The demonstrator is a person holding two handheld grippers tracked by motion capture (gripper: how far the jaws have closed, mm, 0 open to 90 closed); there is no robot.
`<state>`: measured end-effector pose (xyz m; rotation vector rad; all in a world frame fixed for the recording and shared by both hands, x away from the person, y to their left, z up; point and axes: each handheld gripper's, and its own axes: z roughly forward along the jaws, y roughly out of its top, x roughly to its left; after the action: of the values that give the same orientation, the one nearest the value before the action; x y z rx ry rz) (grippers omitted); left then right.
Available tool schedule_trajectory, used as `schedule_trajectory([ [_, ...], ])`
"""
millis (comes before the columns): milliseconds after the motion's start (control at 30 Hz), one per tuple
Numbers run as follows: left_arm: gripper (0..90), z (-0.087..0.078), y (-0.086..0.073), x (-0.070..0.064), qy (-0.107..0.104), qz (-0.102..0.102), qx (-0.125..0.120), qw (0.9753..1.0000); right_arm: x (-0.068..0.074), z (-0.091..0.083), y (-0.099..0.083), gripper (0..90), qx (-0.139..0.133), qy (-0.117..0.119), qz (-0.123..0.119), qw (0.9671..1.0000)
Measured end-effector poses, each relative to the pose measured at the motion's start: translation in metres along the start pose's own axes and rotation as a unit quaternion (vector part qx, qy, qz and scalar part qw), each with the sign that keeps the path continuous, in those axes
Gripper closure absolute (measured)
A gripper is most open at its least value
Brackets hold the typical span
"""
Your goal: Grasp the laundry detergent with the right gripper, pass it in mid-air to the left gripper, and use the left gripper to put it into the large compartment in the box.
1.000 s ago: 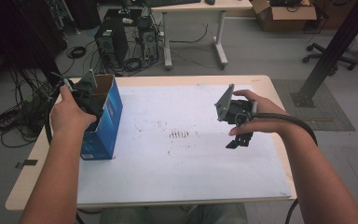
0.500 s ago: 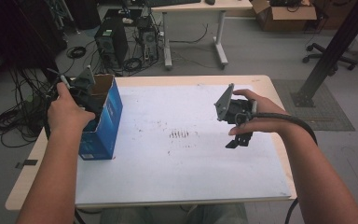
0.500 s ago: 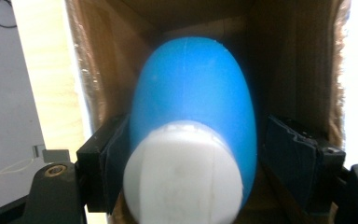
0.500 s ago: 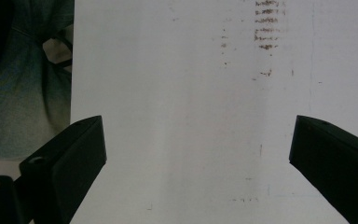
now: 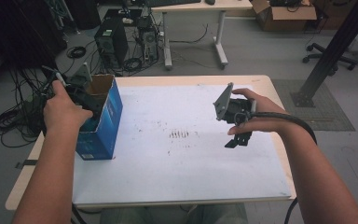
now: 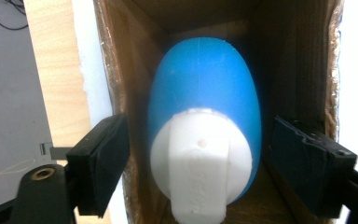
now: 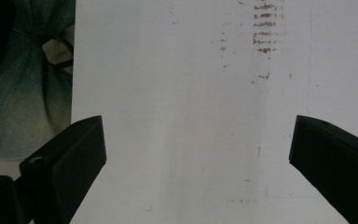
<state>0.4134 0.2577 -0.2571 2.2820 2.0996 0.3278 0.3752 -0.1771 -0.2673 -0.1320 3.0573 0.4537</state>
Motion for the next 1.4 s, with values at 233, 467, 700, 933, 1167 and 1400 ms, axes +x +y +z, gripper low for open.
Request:
schedule_trajectory([
  [233,15.8,-0.006,-0.001,-0.002,0.000,0.015,-0.004,0.9999,0.000,0.000,0.000,3.7,0.001,0.001,0.001,1.0000],
  [467,13.9,-0.017,0.000,-0.003,0.000,0.023,-0.009,0.9997,0.000,-0.002,0.000,3.8,0.000,-0.001,0.000,1.0000],
  [700,12.9,-0.027,0.002,-0.004,-0.010,0.025,-0.006,0.9996,0.001,-0.004,-0.001,3.7,0.000,-0.003,0.005,1.0000],
  [933,12.6,-0.037,0.004,-0.006,-0.022,0.029,-0.002,0.9993,0.002,-0.003,-0.004,3.8,0.000,-0.001,0.006,1.0000],
  [1167,6.5,-0.045,0.005,-0.010,-0.022,0.041,-0.006,0.9989,0.002,-0.005,-0.004,3.7,-0.002,-0.003,0.008,1.0000],
  [1400,3.5,-0.050,0.006,-0.014,-0.019,0.052,-0.011,0.9984,0.003,-0.007,-0.006,3.7,0.000,-0.004,0.009,1.0000],
])
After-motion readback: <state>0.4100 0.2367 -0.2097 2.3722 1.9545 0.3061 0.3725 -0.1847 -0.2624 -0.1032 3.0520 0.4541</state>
